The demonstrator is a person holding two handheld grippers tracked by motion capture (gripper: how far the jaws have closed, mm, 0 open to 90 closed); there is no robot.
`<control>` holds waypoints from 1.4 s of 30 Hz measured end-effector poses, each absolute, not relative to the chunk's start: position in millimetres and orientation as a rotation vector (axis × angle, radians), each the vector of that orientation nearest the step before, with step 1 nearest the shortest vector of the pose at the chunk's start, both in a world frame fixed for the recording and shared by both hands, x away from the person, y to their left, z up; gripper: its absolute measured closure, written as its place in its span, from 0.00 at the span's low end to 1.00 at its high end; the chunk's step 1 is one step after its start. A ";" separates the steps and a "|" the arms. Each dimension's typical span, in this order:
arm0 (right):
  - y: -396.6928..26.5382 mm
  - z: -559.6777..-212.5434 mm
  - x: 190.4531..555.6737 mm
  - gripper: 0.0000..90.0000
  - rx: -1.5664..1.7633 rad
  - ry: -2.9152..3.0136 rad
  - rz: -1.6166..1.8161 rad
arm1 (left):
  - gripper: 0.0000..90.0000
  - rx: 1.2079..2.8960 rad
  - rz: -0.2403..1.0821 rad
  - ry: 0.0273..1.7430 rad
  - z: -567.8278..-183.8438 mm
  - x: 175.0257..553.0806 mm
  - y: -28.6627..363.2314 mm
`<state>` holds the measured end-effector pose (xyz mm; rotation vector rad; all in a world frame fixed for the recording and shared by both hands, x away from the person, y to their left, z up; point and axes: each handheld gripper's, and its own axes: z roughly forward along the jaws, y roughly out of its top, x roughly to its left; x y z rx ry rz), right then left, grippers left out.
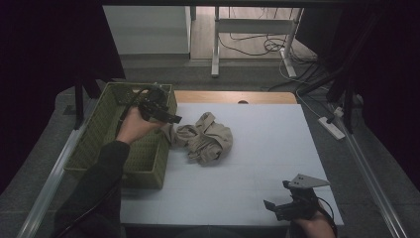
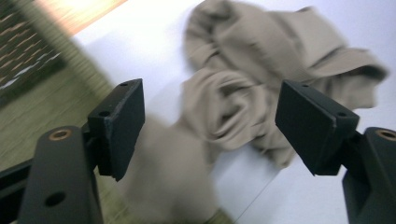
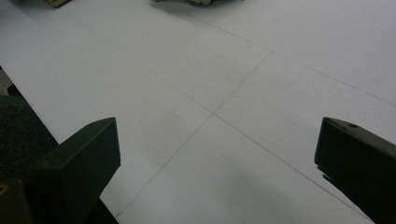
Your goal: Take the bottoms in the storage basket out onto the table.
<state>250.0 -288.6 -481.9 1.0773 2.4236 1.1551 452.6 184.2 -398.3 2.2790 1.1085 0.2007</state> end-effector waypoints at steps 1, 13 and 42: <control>-288.5 -481.8 250.1 0.01 1.076 2.425 1.152 | 0.32 2.281 0.199 1.128 -400.1 452.1 188.7; -288.0 -482.2 250.4 0.01 1.076 2.426 1.151 | 0.79 2.260 0.052 1.243 -410.8 448.3 209.8; -288.3 -482.1 250.4 0.01 1.071 2.428 1.157 | 0.97 2.312 -0.028 0.945 -387.0 457.7 92.8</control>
